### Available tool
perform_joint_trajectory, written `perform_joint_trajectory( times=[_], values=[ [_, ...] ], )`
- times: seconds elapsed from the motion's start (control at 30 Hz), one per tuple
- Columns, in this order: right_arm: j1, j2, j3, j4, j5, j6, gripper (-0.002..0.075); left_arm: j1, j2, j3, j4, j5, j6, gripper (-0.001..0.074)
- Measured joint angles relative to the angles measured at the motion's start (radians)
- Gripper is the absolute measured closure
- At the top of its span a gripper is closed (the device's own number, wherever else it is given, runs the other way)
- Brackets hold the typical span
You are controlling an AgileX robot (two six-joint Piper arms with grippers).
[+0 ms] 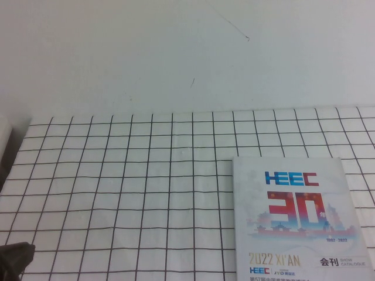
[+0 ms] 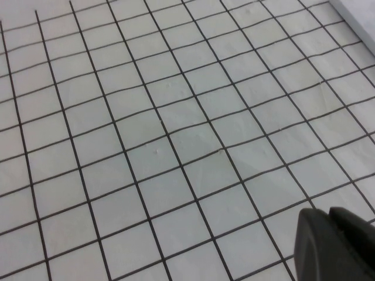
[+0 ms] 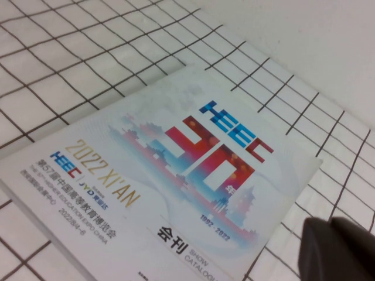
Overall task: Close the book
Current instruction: 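Close the open booklet and leave it lying on the table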
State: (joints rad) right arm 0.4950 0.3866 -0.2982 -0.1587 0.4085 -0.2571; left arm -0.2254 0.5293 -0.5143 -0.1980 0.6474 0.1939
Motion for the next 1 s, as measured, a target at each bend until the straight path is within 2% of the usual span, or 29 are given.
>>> perform_joint_trajectory(
  times=[0.33, 0.73, 0.87, 1.0],
  values=[
    [0.0, 0.0, 0.0, 0.0, 0.033, 0.0, 0.0729, 0.0, 0.0, 0.0, 0.0, 0.074, 0.0, 0.0738],
    [0.0, 0.0, 0.0, 0.0, 0.033, 0.0, 0.0729, 0.002, -0.049, 0.015, 0.015, 0.072, -0.002, 0.0738],
    [0.0, 0.0, 0.0, 0.0, 0.033, 0.0, 0.0729, 0.027, -0.159, 0.057, 0.103, -0.071, -0.002, 0.0738],
    [0.0, 0.0, 0.0, 0.0, 0.033, 0.0, 0.0729, 0.094, -0.286, 0.187, 0.127, -0.281, -0.002, 0.0738]
  ],
)
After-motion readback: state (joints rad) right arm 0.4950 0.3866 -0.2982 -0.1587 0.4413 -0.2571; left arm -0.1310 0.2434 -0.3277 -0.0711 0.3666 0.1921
